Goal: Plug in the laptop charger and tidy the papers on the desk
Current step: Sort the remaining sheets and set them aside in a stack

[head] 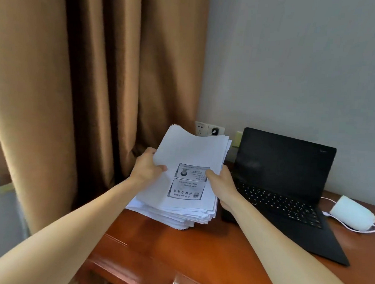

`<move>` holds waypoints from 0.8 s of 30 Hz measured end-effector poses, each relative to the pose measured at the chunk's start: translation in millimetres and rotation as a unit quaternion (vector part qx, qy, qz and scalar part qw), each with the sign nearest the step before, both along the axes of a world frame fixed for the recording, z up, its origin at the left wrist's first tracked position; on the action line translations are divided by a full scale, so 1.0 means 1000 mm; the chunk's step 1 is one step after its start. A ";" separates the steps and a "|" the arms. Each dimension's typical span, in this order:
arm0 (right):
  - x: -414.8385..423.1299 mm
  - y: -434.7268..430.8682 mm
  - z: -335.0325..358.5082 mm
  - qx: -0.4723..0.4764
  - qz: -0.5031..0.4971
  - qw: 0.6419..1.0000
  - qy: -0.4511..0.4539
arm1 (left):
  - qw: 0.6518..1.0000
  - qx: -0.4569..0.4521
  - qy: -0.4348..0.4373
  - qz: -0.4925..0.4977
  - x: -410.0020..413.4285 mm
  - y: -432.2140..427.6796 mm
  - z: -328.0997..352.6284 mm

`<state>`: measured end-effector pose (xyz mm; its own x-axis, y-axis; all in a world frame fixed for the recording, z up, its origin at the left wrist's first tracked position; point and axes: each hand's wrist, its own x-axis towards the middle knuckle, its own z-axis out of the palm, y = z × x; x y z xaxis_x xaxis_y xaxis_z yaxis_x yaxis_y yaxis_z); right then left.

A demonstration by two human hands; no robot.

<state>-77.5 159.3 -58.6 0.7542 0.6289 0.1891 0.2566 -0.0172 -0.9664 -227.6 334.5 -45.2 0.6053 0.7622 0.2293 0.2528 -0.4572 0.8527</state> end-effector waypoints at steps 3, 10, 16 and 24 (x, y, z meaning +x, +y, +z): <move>0.001 0.023 -0.009 0.000 0.003 1.000 0.023 | 1.000 0.013 0.011 0.011 -0.001 0.018 -0.005; 0.019 0.061 -0.044 -0.082 -0.070 0.994 0.013 | 0.994 0.030 0.104 0.023 0.015 0.052 -0.029; 0.020 0.058 -0.066 -0.148 -0.127 0.977 -0.087 | 0.978 0.060 0.196 0.038 0.017 0.067 -0.048; 0.013 0.053 -0.079 0.010 0.024 0.998 0.052 | 0.972 -0.150 0.147 -0.109 0.002 0.088 -0.042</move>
